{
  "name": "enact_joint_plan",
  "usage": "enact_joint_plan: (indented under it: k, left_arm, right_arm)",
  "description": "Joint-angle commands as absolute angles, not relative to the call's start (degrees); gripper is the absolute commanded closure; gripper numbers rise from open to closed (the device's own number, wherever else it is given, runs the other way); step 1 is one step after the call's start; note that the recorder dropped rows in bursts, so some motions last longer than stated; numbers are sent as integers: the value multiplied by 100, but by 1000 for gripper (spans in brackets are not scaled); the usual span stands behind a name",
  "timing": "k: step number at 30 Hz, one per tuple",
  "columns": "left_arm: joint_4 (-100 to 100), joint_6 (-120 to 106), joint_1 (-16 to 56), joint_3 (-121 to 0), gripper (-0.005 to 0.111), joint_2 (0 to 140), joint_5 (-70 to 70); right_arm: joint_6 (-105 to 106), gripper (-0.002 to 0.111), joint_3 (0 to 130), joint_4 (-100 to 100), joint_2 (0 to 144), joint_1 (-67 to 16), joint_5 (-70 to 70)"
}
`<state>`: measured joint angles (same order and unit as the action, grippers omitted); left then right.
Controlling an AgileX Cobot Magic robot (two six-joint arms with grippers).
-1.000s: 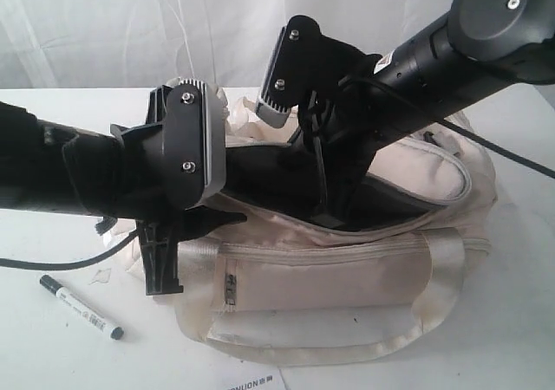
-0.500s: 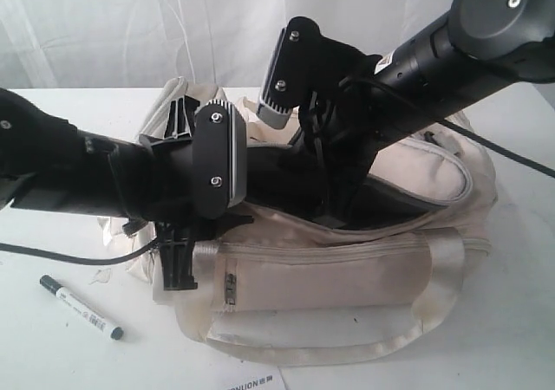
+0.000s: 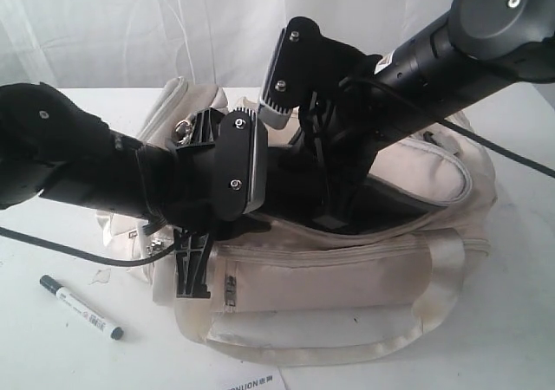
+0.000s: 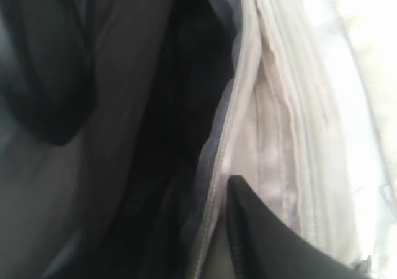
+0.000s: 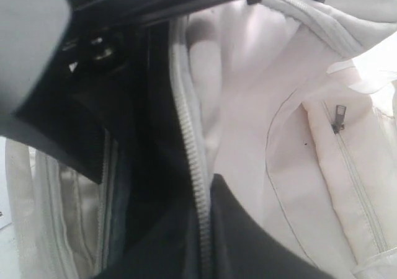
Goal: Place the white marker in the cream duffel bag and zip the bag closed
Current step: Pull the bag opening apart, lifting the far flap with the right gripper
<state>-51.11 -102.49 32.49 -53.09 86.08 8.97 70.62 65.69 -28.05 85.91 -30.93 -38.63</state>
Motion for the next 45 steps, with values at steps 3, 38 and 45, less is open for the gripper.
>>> enact_joint_plan:
  k: [3,38,45]
  left_arm:
    - [-5209,-10221,3278,-5198,76,8643,938]
    - [-5221,-9891,3278,-4975,107,8396,1126]
    - [-5221,-9891,3278,-4975,107,8396,1168]
  right_arm:
    - [7079,108,6625,-2804,8527,-3069,-3806]
    - [7371,108,8210,-2474,9310,-2452,-2995]
    - [7444,108,8848,-2474,9686,-2448,-2839]
